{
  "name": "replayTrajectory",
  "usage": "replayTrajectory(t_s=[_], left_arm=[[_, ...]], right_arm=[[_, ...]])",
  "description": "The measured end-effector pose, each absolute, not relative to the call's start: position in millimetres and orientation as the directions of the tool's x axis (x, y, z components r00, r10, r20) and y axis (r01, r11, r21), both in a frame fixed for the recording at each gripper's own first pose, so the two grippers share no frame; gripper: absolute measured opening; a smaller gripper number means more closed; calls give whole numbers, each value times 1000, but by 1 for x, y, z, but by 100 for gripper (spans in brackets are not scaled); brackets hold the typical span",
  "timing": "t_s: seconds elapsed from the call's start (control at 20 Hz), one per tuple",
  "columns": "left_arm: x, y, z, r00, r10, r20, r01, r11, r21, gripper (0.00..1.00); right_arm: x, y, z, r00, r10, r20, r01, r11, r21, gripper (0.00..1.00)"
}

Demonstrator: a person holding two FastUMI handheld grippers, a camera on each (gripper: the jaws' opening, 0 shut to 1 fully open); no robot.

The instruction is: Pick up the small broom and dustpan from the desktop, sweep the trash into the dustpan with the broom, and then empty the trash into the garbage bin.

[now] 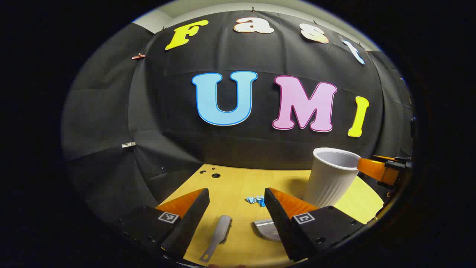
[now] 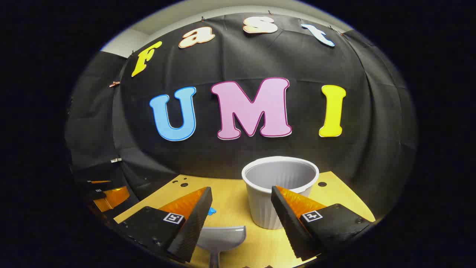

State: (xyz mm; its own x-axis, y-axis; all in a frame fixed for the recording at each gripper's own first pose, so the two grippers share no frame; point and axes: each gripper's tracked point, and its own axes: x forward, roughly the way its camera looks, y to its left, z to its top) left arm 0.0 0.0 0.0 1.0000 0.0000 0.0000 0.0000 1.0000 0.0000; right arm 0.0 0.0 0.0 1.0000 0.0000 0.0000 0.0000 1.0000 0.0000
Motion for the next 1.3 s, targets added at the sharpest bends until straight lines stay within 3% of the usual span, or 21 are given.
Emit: replayTrajectory(t_s=[0.85,1.1,1.3], left_arm=[[22,21,-29,996,-55,-65,55,998,3,96],[35,26,-51,985,-74,-155,80,996,32,96],[46,42,-77,954,-40,-299,50,998,29,96]], right_arm=[[7,30,-25,997,9,-75,-12,999,-43,99],[9,34,-34,994,19,-104,-24,999,-46,99],[11,36,-43,991,24,-133,-32,998,-55,99]])
